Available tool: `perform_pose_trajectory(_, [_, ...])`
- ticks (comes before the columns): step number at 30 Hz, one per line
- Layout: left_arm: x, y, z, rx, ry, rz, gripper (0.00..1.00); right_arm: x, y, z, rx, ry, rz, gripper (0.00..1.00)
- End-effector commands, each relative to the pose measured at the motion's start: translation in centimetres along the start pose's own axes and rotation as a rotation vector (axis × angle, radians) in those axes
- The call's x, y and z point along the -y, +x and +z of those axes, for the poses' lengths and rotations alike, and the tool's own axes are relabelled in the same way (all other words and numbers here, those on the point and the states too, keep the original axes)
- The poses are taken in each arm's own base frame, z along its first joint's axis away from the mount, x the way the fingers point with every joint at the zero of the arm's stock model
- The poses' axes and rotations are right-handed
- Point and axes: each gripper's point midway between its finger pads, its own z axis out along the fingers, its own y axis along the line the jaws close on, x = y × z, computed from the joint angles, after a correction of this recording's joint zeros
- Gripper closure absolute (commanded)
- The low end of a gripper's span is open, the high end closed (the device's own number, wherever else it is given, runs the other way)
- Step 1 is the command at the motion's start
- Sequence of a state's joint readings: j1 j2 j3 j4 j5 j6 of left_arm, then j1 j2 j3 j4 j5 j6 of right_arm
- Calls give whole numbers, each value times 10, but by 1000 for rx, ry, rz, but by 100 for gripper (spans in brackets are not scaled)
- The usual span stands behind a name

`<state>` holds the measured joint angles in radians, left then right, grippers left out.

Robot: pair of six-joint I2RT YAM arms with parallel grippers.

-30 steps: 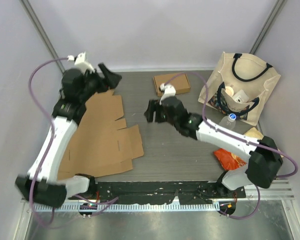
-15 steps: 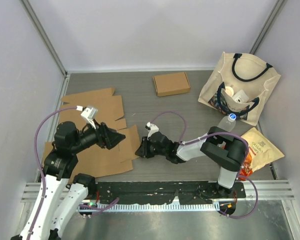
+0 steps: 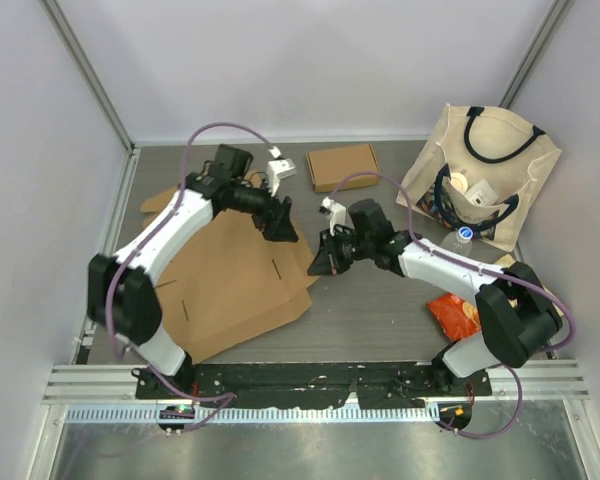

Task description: Fold the paper box

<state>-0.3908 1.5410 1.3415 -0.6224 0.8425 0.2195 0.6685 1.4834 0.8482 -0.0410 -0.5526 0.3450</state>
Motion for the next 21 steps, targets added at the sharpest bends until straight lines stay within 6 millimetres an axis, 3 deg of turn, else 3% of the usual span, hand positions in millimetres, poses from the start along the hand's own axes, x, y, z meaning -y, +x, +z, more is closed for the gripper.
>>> perform_pose_trajectory(1, [16,-21,15,-97,147,251,18,-26,0,-42,-113,-211,-114,99])
perform_pose_trajectory(2, [7,-15,27,-127,167,252,18,-30,-9,-46,-108,-218,-116,99])
perform_pose_trajectory(4, [11,-27,30,-137,194,271,18,-34,-26,-51,-90,-218,-163,99])
perform_pose_trajectory(7, [11,-33,40,-139,237,301,18,-36,-36,-57,-116,-231,-193,99])
perform_pose_trajectory(9, [11,-24,44,-180,271,286,18,-26,-42,-65,-116,-200,-163,99])
perform_pose_trajectory(15, [21,-8,44,-236,377,235,23,-25,-69,-85,-49,-242,-168,99])
perform_pose_trajectory(21, [32,-19,33,-174,472,227,24,-14,-70,-81,-63,-258,-147,99])
